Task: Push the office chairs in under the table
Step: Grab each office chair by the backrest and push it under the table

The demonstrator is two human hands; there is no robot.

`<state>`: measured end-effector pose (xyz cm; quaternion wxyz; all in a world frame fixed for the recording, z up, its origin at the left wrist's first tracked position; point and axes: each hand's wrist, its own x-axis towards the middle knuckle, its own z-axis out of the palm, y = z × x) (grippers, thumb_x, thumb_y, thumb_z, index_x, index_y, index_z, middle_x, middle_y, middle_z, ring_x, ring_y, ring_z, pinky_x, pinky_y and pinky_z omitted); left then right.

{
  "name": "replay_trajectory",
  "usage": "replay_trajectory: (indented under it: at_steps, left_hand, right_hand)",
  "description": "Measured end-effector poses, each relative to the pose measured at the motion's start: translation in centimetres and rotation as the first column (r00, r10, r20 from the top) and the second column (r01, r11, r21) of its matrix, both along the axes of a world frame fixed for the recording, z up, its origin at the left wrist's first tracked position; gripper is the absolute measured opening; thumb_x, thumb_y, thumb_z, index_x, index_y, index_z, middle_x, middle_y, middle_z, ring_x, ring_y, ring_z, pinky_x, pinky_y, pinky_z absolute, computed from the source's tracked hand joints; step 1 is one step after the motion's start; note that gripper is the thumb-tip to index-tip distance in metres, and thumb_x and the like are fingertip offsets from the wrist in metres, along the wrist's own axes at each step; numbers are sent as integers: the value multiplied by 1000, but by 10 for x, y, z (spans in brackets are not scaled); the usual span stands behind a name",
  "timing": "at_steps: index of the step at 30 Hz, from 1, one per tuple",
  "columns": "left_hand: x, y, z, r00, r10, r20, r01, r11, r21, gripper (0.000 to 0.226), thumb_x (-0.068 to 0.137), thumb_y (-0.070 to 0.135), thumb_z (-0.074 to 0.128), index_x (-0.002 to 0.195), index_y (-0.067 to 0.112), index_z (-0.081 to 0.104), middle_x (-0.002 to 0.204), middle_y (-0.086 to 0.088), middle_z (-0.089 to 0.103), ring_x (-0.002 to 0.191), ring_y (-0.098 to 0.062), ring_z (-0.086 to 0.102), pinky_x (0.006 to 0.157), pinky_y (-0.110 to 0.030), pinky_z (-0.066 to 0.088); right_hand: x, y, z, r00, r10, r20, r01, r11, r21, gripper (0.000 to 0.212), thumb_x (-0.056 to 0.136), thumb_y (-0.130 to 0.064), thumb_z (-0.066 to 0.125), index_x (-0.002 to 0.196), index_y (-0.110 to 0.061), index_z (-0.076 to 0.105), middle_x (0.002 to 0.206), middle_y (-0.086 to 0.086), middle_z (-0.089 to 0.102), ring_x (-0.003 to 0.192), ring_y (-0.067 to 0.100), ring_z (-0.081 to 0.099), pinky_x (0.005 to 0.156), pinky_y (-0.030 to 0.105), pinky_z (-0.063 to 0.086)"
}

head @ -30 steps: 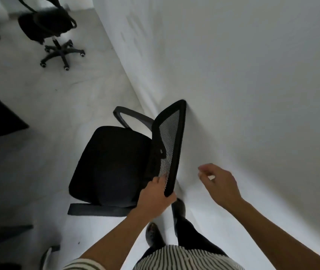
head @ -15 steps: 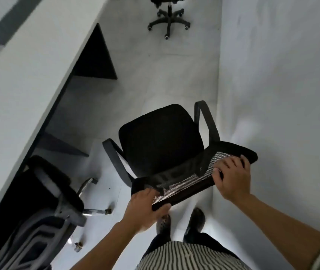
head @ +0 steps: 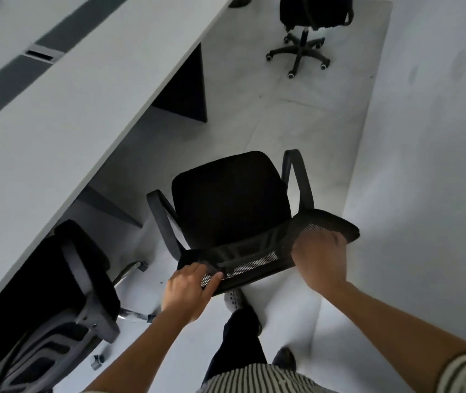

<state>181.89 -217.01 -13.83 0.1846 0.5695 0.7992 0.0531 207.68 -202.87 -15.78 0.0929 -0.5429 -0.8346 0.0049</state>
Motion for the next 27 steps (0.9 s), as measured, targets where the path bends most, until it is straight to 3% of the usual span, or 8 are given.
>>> replay_trajectory:
  at_steps: [8, 11, 20, 23, 27]
  left_hand:
    - [-77, 74, 7, 999, 49, -10, -49, 998, 32, 66, 79, 69, 13, 94, 27, 62, 91, 7, 64, 89, -17, 60, 74, -31, 44]
    - [-109, 99, 10, 997, 61, -51, -59, 997, 52, 63, 81, 65, 16, 88, 24, 63, 85, 5, 64, 83, -19, 61, 65, -31, 40]
    - [-202, 160, 0, 971, 103, -214, -85, 992, 93, 43, 89, 45, 34, 68, 23, 63, 60, 4, 59, 58, -20, 59, 54, -30, 48]
    - [-232, 190, 0, 958, 132, -256, -111, 989, 96, 46, 91, 44, 31, 66, 22, 64, 61, 4, 58, 60, -20, 59, 57, -31, 49]
    - [-260, 224, 4, 916, 295, -272, -284, 956, 80, 52, 91, 46, 25, 72, 24, 68, 71, 5, 65, 74, -21, 63, 72, -35, 51]
  right_hand:
    - [-84, 120, 30, 972, 209, 109, -184, 962, -201, 53, 87, -56, 32, 81, -21, 71, 76, -3, 70, 76, 20, 62, 72, 35, 44]
    - [-118, 163, 36, 975, 213, 60, -188, 940, -285, 46, 92, -53, 42, 86, -17, 69, 81, 1, 68, 81, 22, 59, 69, 33, 42]
    - [-220, 235, 9, 954, 296, 42, -290, 951, -109, 53, 84, -47, 35, 62, -15, 70, 58, 4, 63, 55, 27, 56, 50, 27, 29]
    - [-254, 270, 5, 951, 307, 42, -301, 948, -99, 51, 84, -44, 35, 61, -14, 70, 57, 6, 63, 54, 28, 56, 50, 27, 29]
    - [-304, 318, 5, 936, 352, 18, -348, 931, -110, 47, 82, -43, 39, 60, -15, 69, 57, 4, 63, 55, 27, 57, 50, 27, 29]
